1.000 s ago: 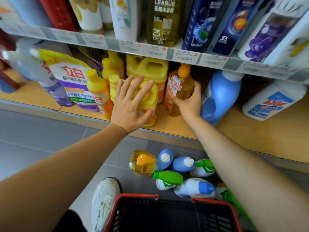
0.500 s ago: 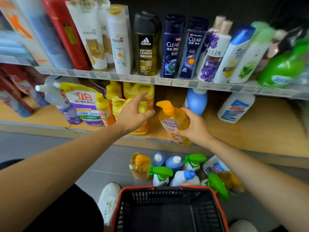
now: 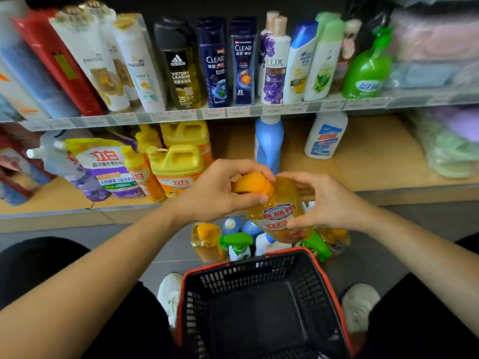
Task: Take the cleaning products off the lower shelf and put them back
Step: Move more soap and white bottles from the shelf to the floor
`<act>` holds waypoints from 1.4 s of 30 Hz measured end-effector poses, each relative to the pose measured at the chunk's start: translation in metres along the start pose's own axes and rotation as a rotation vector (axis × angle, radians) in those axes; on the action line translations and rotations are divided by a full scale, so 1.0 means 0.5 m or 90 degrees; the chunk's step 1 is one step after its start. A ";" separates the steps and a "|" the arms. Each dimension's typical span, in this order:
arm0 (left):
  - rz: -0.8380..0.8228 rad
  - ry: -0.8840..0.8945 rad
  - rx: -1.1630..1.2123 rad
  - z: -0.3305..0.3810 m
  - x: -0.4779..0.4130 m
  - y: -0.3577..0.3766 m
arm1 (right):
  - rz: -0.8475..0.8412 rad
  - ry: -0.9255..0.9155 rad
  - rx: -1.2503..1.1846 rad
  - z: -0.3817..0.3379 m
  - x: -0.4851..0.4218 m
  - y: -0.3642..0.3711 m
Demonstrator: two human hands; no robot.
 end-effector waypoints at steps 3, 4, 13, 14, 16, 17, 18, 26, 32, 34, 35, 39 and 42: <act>-0.011 0.026 0.099 0.008 -0.001 0.009 | -0.035 0.034 -0.092 0.016 0.018 -0.001; -0.022 0.036 0.130 0.009 -0.002 0.010 | -0.042 0.043 -0.117 0.020 0.020 -0.001; -0.088 0.036 0.296 0.009 -0.033 0.024 | -0.118 0.098 -0.369 0.032 0.022 0.002; -0.055 0.028 0.311 0.006 -0.034 0.028 | -0.116 0.088 -0.374 0.032 0.020 0.002; 0.018 0.012 0.341 0.002 -0.035 0.034 | -0.098 0.070 -0.372 0.032 0.019 0.000; 0.051 0.006 0.347 0.000 -0.035 0.039 | -0.079 0.067 -0.363 0.033 0.019 -0.001; 0.081 0.002 0.351 -0.001 -0.034 0.044 | -0.055 0.068 -0.350 0.036 0.019 -0.001; 0.234 -0.040 0.392 -0.003 -0.037 0.067 | 0.109 0.020 -0.383 0.040 0.010 0.063; 0.244 -0.015 0.203 0.017 -0.035 0.049 | 0.180 -0.044 -0.292 0.031 0.010 0.056; 0.239 -0.018 0.101 0.017 -0.033 0.031 | 0.201 -0.061 -0.250 0.026 0.011 0.052; 0.229 -0.015 0.061 0.016 -0.030 0.022 | 0.206 -0.065 -0.220 0.025 0.010 0.051; 0.178 0.068 -0.196 0.018 -0.018 0.012 | 0.226 -0.074 -0.031 0.022 0.015 0.042; 0.178 0.075 -0.277 0.014 -0.019 0.024 | 0.275 -0.096 0.159 0.019 0.018 0.039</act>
Point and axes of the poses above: each hand's wrist, its own x-axis away from the middle knuckle, its own y-axis out of the palm, z = x × y, the point moved 3 cm from there along -x, towards the middle knuckle, and after that the axes turned 11 degrees about -x, right-handed, at the moved point
